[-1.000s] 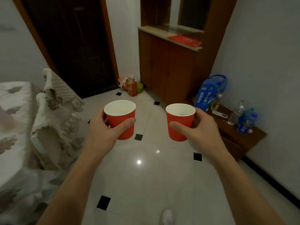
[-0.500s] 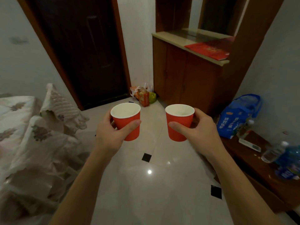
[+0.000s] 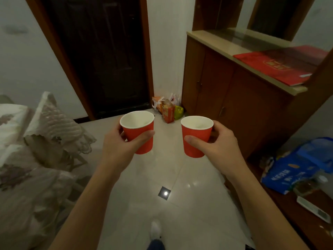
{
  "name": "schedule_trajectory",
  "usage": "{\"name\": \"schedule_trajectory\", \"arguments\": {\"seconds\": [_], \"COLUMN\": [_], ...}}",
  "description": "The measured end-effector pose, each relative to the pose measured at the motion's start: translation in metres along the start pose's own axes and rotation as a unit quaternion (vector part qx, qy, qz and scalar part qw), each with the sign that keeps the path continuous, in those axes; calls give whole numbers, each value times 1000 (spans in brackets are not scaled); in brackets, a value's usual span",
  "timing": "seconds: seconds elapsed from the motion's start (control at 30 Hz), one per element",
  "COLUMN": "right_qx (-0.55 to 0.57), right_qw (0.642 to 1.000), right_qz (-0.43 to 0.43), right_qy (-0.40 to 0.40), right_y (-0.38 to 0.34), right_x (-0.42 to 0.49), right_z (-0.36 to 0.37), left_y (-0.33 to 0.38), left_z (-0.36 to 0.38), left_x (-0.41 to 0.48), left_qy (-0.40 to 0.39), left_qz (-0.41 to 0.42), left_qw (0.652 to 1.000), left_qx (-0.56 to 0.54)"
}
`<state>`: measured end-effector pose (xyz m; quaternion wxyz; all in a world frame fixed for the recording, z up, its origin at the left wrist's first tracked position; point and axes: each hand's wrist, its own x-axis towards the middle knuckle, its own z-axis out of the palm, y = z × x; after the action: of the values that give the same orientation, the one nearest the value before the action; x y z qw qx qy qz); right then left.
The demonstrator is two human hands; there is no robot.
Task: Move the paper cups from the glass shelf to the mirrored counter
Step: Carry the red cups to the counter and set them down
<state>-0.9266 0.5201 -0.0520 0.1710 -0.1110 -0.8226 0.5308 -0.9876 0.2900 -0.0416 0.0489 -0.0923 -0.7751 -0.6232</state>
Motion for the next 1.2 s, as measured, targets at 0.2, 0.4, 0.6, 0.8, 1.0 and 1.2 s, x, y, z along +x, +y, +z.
{"name": "schedule_trajectory", "arguments": {"seconds": [0.2, 0.4, 0.6, 0.8, 1.0, 1.2], "right_qx": [1, 6, 9, 26, 40, 31], "right_qw": [1000, 999, 998, 997, 996, 996], "right_qz": [7, 13, 11, 4, -10, -9], "right_qy": [15, 53, 60, 73, 82, 88], "right_y": [10, 12, 38, 74, 100, 115], "right_x": [139, 258, 356, 465, 600, 715], "right_z": [34, 53, 60, 57, 36, 13], "left_y": [-27, -31, -48, -65, -65, -64], "left_z": [18, 45, 88, 143, 212, 267], "left_x": [152, 280, 383, 485, 605, 708], "left_qy": [-19, -60, -81, -86, -81, -95], "left_qz": [12, 38, 48, 50, 55, 61], "left_qw": [1000, 997, 995, 995, 995, 993], "left_qx": [-13, -19, -22, -19, -7, -20]}}
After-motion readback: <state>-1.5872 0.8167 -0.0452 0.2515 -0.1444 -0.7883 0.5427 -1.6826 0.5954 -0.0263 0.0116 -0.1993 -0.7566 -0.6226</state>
